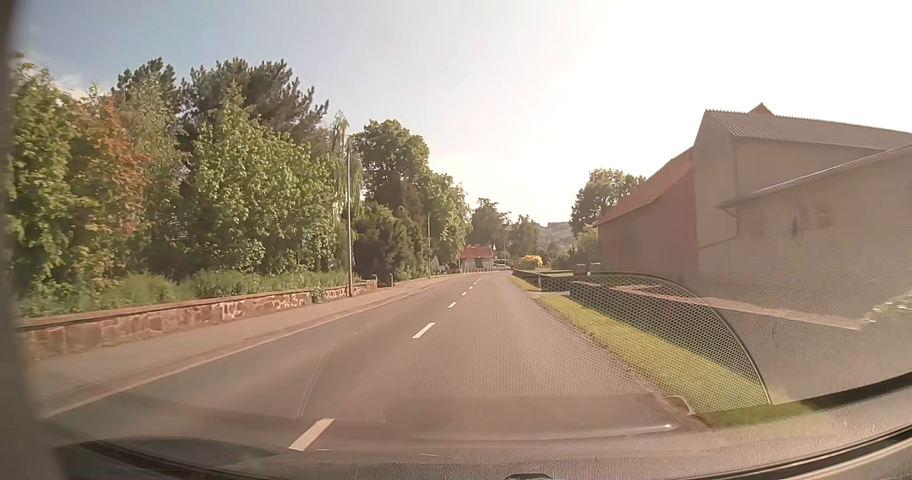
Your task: Follow the waypoints while adhering to traffic rules and regulations
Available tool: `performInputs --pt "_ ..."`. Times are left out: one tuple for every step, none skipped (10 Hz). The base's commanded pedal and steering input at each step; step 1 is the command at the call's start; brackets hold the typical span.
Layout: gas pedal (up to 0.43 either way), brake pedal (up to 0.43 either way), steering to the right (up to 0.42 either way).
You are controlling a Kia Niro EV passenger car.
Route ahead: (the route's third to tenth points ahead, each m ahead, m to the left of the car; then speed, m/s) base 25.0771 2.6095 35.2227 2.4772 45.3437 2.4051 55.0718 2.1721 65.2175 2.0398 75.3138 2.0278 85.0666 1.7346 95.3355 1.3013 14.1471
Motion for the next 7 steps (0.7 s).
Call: performInputs --pt "0.169 0.000 0.002" --pt "0.169 0.000 0.002" --pt "0.157 0.000 0.002" --pt "0.157 0.000 0.002" --pt "0.157 0.000 0.002" --pt "0.157 0.000 0.002" --pt "0.157 0.000 0.002"
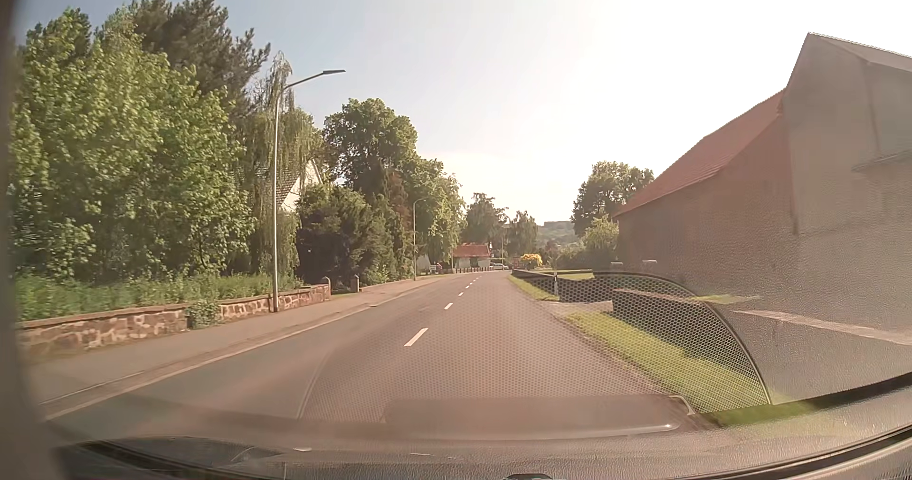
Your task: Follow the waypoints while adhering to traffic rules and regulations
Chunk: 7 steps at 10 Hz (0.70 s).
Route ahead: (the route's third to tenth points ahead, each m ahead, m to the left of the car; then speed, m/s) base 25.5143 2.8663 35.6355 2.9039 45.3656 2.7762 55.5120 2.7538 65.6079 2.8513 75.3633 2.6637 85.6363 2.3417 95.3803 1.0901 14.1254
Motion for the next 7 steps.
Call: performInputs --pt "0.157 0.000 0.002" --pt "0.157 0.000 0.001" --pt "0.157 0.000 0.001" --pt "0.157 0.000 0.001" --pt "0.157 0.000 0.001" --pt "0.169 0.000 0.001" --pt "0.177 0.000 0.000"
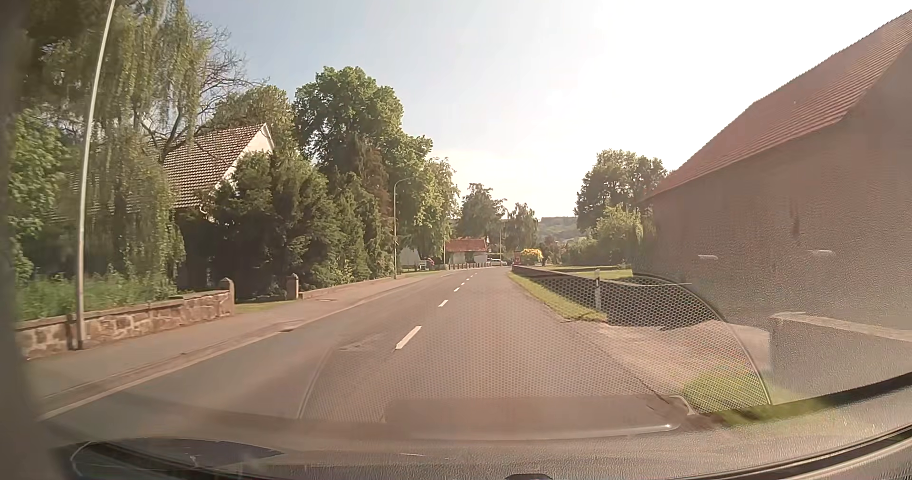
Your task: Follow the waypoints while adhering to traffic rules and regulations
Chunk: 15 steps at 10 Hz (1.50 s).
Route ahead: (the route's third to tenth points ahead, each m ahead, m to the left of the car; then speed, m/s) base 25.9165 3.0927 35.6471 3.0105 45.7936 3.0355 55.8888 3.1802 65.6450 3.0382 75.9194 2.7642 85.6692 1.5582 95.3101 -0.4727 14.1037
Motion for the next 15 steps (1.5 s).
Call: performInputs --pt "0.177 0.000 -0.001" --pt "0.177 0.000 -0.002" --pt "0.177 0.000 -0.003" --pt "0.177 0.000 -0.003" --pt "0.169 0.000 -0.003" --pt "0.169 0.000 -0.003" --pt "0.169 0.000 -0.003" --pt "0.169 0.000 -0.003" --pt "0.169 0.000 -0.003" --pt "0.169 0.000 -0.003" --pt "0.169 0.000 -0.003" --pt "0.169 0.000 -0.003" --pt "0.169 0.000 -0.003" --pt "0.169 0.000 -0.003" --pt "0.169 0.000 -0.003"
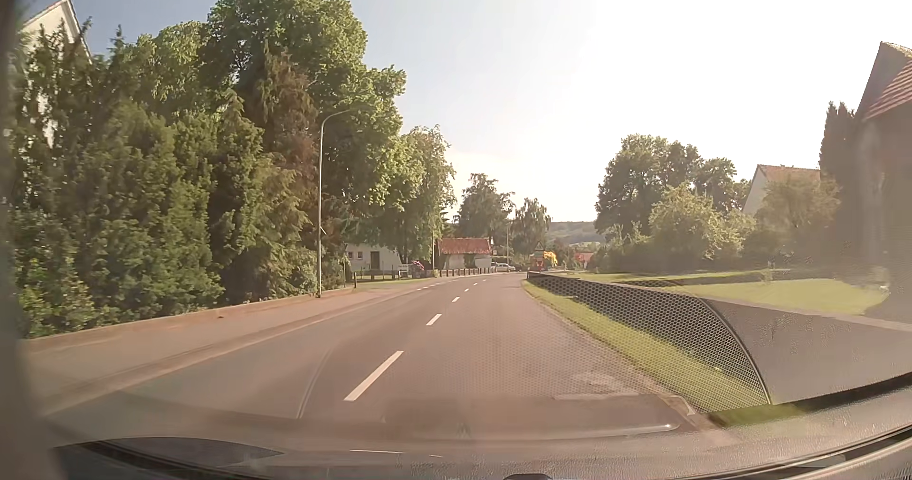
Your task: Follow the waypoints while adhering to traffic rules and regulations
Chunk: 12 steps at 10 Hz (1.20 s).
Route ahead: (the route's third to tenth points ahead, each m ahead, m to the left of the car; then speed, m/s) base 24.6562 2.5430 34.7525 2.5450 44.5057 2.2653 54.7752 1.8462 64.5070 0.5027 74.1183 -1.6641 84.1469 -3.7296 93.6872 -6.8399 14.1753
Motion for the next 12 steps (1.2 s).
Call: performInputs --pt "0.169 0.000 -0.003" --pt "0.169 0.000 -0.003" --pt "0.169 0.000 -0.003" --pt "0.169 0.000 -0.003" --pt "0.157 0.000 -0.003" --pt "0.138 0.000 -0.003" --pt "0.138 0.000 -0.003" --pt "0.138 0.000 -0.002" --pt "0.138 0.000 -0.001" --pt "0.138 0.000 -0.001" --pt "0.150 0.000 0.000" --pt "0.157 0.000 0.000"
